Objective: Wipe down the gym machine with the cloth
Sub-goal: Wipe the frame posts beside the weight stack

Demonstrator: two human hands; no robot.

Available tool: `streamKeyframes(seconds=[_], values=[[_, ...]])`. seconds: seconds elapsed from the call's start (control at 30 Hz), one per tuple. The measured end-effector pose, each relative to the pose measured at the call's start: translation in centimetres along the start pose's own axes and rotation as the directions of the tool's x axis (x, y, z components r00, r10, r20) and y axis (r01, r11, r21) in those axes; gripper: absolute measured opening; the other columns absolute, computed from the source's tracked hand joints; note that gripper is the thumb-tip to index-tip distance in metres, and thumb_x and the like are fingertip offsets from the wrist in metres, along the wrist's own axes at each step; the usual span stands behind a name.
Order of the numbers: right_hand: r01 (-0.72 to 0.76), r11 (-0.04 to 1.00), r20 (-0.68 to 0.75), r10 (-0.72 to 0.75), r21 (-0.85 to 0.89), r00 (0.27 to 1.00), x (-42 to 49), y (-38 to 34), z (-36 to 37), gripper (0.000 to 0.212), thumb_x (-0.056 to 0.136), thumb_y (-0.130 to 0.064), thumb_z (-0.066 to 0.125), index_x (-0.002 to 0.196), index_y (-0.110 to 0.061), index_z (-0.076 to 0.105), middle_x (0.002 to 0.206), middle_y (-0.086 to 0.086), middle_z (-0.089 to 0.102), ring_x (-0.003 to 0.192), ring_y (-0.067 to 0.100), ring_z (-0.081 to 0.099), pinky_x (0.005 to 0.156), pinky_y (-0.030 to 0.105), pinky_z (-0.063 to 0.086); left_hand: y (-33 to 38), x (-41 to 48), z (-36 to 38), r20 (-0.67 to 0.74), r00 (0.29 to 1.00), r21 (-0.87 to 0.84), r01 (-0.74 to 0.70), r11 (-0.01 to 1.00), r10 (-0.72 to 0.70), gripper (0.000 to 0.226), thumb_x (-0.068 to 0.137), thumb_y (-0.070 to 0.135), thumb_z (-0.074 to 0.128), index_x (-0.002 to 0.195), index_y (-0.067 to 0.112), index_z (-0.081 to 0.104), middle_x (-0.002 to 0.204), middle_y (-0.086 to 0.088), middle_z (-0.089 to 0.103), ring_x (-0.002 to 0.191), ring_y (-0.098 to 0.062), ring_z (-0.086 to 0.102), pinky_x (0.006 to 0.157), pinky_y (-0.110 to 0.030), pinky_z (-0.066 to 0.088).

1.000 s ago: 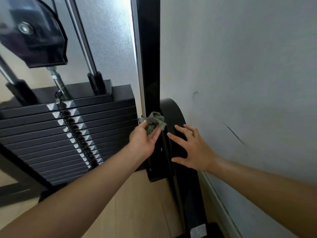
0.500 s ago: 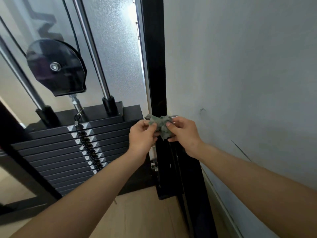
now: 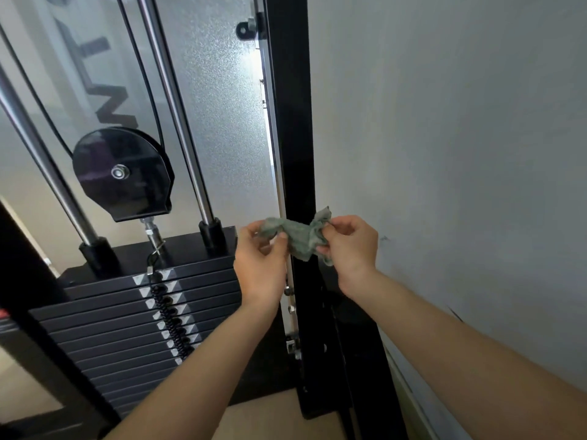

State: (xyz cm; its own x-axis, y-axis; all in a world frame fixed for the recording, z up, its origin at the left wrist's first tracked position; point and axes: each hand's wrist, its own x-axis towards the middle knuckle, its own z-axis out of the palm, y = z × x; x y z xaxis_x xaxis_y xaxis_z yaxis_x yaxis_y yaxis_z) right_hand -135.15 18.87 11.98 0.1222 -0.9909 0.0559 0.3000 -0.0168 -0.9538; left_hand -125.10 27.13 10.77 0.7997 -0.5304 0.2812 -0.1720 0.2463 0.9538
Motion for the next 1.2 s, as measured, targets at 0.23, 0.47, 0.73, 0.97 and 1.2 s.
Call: streamKeyframes(seconds=[0.23,0.47,0.73,0.97,1.2], values=[[-0.208,0.966,0.034,0.215,-0.153,0.976,0.9,4.0,-2.0,0.013,0.088,0.004,0.071,0.085,-0.005,0.062,0.099,0.021,0.07,0.084,0.031,0.074,0.065,0.037,0.062,-0.4,-0.8,-0.3,0.157,0.954,0.468,-0.299,0.831,0.255,0.013,0.088,0.02,0.075,0.101,0.021,0.077,0.09,0.011,0.075,0.083,-0.004,0.069,0.081,-0.038,0.059],[-0.044,0.984,0.215,0.081,-0.17,0.973,0.7,2.4,-2.1,0.032,0.084,0.006,0.065,0.107,-0.014,0.077,0.105,0.005,0.077,0.098,0.02,0.073,0.086,0.035,0.061,0.5,0.0,-0.5,0.061,0.945,0.46,-0.313,0.831,0.322,0.01,0.087,0.019,0.078,0.095,0.022,0.076,0.097,0.009,0.061,0.07,-0.001,0.064,0.073,-0.03,0.054],[0.264,0.948,0.248,-0.217,-0.177,0.944,-0.8,-1.4,-1.4,0.037,0.084,-0.003,0.078,0.109,-0.029,0.073,0.098,-0.011,0.075,0.09,0.0,0.068,0.073,0.013,0.054,3.8,2.0,0.5,-0.034,0.973,0.306,-0.206,0.93,0.226,0.013,0.092,0.01,0.071,0.09,0.023,0.071,0.081,0.009,0.068,0.072,-0.004,0.066,0.066,-0.017,0.053],[0.342,0.927,0.188,-0.312,-0.154,0.931,-0.2,-5.4,1.1,0.029,0.088,-0.008,0.075,0.111,-0.025,0.071,0.102,-0.012,0.072,0.091,0.002,0.066,0.079,0.021,0.058,8.4,3.8,1.8,-0.01,0.983,0.085,-0.184,0.979,0.186,0.021,0.095,0.001,0.064,0.096,0.02,0.071,0.089,0.005,0.074,0.085,-0.012,0.072,0.083,-0.041,0.062],[0.423,0.902,0.192,-0.401,-0.092,0.896,1.2,-11.4,3.4,0.023,0.089,-0.012,0.075,0.107,-0.027,0.072,0.099,-0.012,0.072,0.09,0.001,0.067,0.078,0.019,0.058,14.6,4.3,2.6,0.005,0.985,-0.132,-0.169,0.977,0.171,0.042,0.088,0.0,0.073,0.119,0.025,0.06,0.114,0.006,0.068,0.095,-0.012,0.073,0.073,-0.018,0.057]])
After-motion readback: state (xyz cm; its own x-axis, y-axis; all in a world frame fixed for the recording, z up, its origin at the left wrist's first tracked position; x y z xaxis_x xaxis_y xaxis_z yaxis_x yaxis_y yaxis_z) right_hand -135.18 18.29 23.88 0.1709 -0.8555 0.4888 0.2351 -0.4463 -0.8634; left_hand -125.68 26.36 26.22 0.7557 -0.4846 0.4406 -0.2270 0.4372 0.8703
